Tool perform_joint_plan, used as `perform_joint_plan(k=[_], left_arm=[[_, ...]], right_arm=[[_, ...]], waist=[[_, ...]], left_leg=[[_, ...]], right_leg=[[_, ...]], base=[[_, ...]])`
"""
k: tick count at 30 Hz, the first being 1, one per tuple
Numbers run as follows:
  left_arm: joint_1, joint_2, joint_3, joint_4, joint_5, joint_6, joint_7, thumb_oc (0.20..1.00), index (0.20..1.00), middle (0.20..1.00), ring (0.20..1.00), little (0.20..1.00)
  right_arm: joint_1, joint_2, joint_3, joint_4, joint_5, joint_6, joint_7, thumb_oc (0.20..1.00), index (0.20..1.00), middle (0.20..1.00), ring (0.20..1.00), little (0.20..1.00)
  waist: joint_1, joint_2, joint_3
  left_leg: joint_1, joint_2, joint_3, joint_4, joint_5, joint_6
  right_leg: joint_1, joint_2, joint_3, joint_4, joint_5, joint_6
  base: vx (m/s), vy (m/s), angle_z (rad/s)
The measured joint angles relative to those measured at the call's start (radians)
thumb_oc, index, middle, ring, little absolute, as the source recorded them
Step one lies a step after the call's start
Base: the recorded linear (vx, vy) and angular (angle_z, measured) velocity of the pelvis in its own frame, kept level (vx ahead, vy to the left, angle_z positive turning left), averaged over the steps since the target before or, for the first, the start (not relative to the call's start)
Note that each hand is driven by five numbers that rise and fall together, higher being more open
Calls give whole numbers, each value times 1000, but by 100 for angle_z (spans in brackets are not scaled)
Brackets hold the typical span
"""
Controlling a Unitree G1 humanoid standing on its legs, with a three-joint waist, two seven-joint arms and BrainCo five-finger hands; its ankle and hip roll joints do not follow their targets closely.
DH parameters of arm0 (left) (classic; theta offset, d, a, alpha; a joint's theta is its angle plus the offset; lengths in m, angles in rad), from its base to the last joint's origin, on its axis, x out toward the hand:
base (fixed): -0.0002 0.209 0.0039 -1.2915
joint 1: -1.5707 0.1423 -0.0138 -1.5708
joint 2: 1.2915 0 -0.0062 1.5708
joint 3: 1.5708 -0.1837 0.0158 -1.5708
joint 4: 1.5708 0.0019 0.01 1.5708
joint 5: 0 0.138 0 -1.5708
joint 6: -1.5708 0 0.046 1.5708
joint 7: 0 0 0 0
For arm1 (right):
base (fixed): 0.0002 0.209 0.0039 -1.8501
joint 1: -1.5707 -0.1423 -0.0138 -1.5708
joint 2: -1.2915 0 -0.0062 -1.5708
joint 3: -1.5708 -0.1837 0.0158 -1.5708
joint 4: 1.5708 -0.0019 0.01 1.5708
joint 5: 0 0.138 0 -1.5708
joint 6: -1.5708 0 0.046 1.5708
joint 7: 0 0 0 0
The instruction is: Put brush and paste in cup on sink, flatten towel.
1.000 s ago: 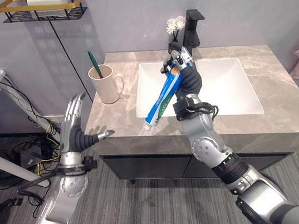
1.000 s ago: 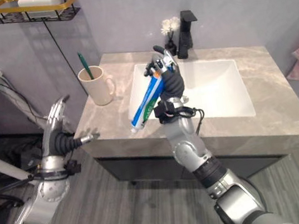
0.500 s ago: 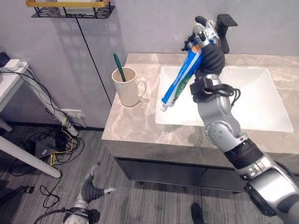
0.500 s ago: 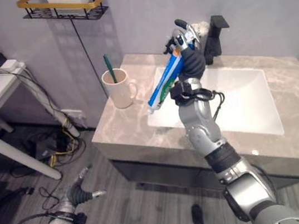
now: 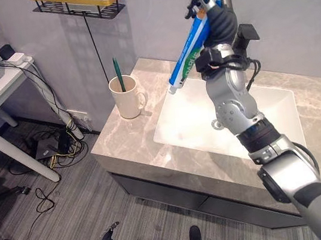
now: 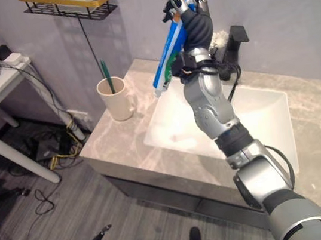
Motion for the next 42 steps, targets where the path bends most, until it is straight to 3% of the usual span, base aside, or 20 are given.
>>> perform_joint_plan(k=[8,13,20,26,42], left_arm=[[3,8,-9,32,0,0,8,1000,1000,1000,1000,1000],[-16,22,-12,92,1,-1,32,1000,1000,1000,1000,1000],[-78,-5,-52,248,2,-4,79,1000,1000,1000,1000,1000],[-75,-33,-51,334,2,-1,88,1000,1000,1000,1000,1000],[-119,-46,-90,362,2,-2,129,1000,1000,1000,1000,1000]], right_arm=[[-95,18,3,105,-77,0,-23,200,200,200,200,200],[-165,16,3,169,-146,5,-49,200,200,200,200,200],[-212,-85,-41,332,-318,23,-139,200,200,200,200,200],[-213,-117,-56,351,-378,35,-160,200,200,200,200,200],[-200,-37,-42,347,-423,34,-177,200,200,200,200,200]], waist=[[42,-39,-34],[73,-42,-39],[118,-22,-55],[140,4,-54],[139,6,-52]], left_leg=[[-26,-2,-34,0,3,-2],[-48,-9,-86,1,10,-7],[-102,-26,-199,14,24,-15],[-102,-37,-253,13,33,-14],[-119,-48,-276,10,38,-15]], right_leg=[[-5,-8,-33,0,-9,4],[-9,-20,-81,0,-12,4],[7,-46,-193,0,-36,15],[26,-59,-247,0,-50,27],[20,-72,-270,0,-59,28]], base=[[34,-5,14],[24,-15,29],[9,-21,48],[9,-20,28],[-1,-7,5]])
